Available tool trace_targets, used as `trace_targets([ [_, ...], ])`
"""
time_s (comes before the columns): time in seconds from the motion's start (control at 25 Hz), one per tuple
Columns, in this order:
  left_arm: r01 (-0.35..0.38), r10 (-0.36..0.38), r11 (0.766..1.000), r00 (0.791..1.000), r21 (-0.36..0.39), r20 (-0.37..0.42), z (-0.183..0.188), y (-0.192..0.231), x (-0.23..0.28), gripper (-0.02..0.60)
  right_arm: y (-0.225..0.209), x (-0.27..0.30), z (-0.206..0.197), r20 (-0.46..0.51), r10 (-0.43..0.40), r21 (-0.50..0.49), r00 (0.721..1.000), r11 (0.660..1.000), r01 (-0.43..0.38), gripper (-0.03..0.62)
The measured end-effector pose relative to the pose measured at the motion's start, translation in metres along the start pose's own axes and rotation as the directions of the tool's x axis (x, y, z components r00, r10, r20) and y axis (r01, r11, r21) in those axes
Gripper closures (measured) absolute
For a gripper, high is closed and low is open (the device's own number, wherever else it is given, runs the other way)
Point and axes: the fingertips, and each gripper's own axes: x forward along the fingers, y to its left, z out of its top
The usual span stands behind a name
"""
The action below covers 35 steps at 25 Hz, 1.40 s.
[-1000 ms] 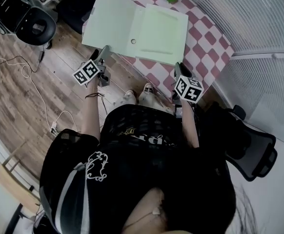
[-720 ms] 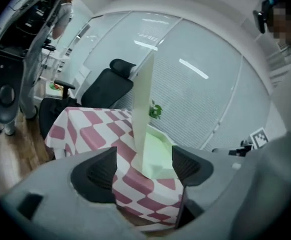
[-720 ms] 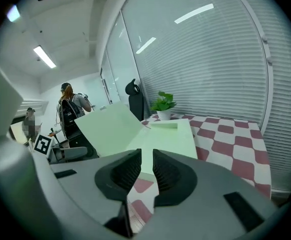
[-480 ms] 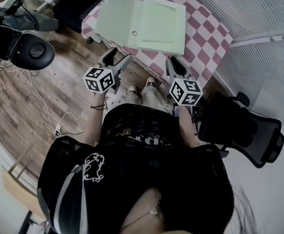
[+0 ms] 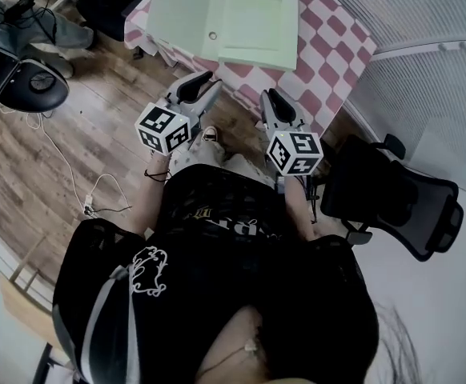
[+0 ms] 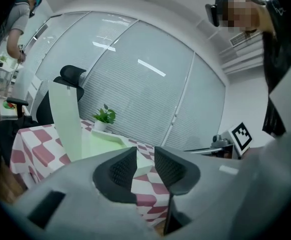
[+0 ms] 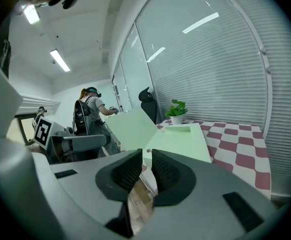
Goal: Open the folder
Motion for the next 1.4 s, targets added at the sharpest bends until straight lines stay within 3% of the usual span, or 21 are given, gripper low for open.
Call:
trace_targets([
  [0.2,0.013,-0.011,1.0,0.999,0.028,-0.048,-0.015,-0.017,0.007,0.48,-0.003,-0.035,-0.015,0.005,-0.011,0.026,1.0,1.0,0.011,0.537],
  [0.44,0.062,-0.045,0.985,0.993,0.164,-0.105,-0.03,-0.073,0.009,0.482,-0.016,-0.091,-0.045,-0.005,-0.058,0.033,0.998,0.998,0.058,0.539],
  [0.84,0.063,-0.045,0.984,0.993,0.167,-0.109,-0.069,-0.176,-0.031,0.482,-0.008,-0.178,-0.078,0.047,-0.058,0.025,0.997,0.998,0.057,0.54],
  [1.4,0.021,0.001,0.976,0.995,0.215,-0.105,-0.104,-0.254,-0.104,0.482,0.043,-0.247,-0.114,0.089,0.025,-0.023,0.996,0.999,-0.023,0.54],
])
